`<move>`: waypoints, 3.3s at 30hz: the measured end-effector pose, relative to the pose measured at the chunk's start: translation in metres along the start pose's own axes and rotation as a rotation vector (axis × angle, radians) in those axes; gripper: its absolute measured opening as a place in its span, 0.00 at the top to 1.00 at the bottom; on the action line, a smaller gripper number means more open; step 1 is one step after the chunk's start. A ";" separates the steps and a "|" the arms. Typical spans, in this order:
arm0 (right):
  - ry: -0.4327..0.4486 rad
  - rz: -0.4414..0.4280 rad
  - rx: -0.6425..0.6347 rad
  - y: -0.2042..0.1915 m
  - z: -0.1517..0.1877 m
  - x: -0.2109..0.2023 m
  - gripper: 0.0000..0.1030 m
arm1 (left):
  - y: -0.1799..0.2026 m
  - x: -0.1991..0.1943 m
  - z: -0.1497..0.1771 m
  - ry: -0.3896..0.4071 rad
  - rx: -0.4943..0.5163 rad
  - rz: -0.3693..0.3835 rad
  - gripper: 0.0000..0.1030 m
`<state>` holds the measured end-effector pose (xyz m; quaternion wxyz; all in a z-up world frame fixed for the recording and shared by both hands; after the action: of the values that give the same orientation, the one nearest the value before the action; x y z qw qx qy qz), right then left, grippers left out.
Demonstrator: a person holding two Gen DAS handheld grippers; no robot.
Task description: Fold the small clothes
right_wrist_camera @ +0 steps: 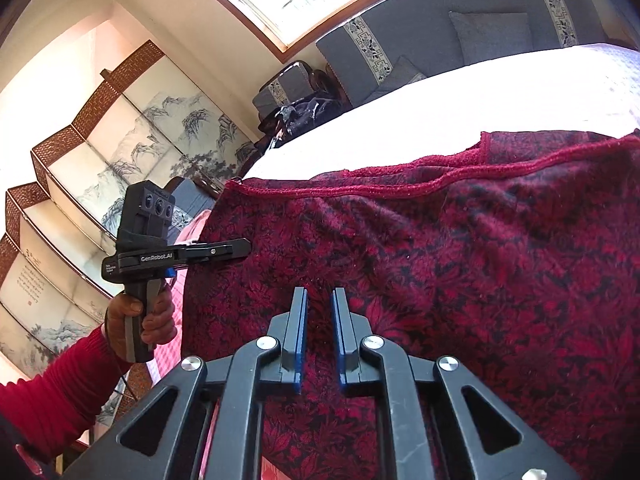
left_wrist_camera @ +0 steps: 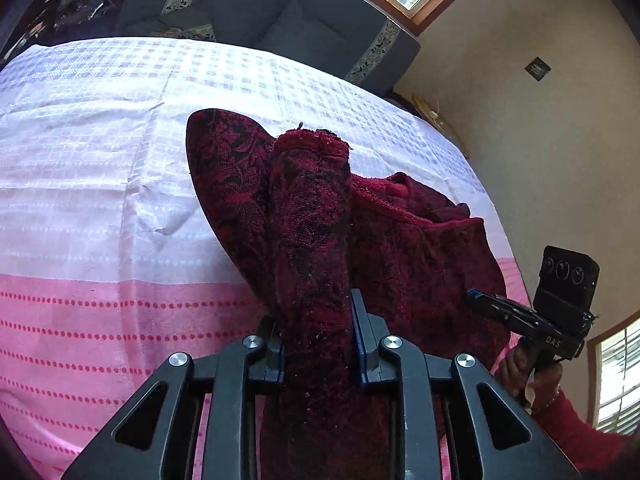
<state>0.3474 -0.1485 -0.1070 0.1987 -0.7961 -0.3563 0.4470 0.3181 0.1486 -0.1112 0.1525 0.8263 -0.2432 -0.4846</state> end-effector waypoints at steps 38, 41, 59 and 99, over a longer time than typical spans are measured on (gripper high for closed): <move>0.213 -0.188 0.465 0.178 0.016 -0.150 0.90 | 0.268 0.176 -0.050 -0.236 -0.353 0.357 0.66; 0.234 -0.240 0.511 0.193 0.023 -0.162 0.90 | 0.275 0.165 -0.048 -0.197 -0.380 0.479 0.51; 0.308 -0.160 0.420 0.162 0.006 -0.230 0.66 | 0.220 0.092 0.034 0.103 -0.099 0.351 0.32; 0.166 0.167 0.419 0.164 0.035 -0.193 0.85 | 0.231 0.121 0.109 0.159 0.166 0.197 0.31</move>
<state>0.3150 -0.4019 -0.1194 0.3504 -0.7984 -0.1713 0.4588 0.2142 -0.1125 -0.1390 0.1494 0.8440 -0.3496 -0.3783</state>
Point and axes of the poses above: each gripper's, at about its wrist camera, not at the fingertips, and x roughly the way its jaws point, y to its right, z to its underside, the point moved 4 cm from there along x, roughly the way its jaws point, and after that the axes turned 5 degrees about x, right-handed, at the moved point
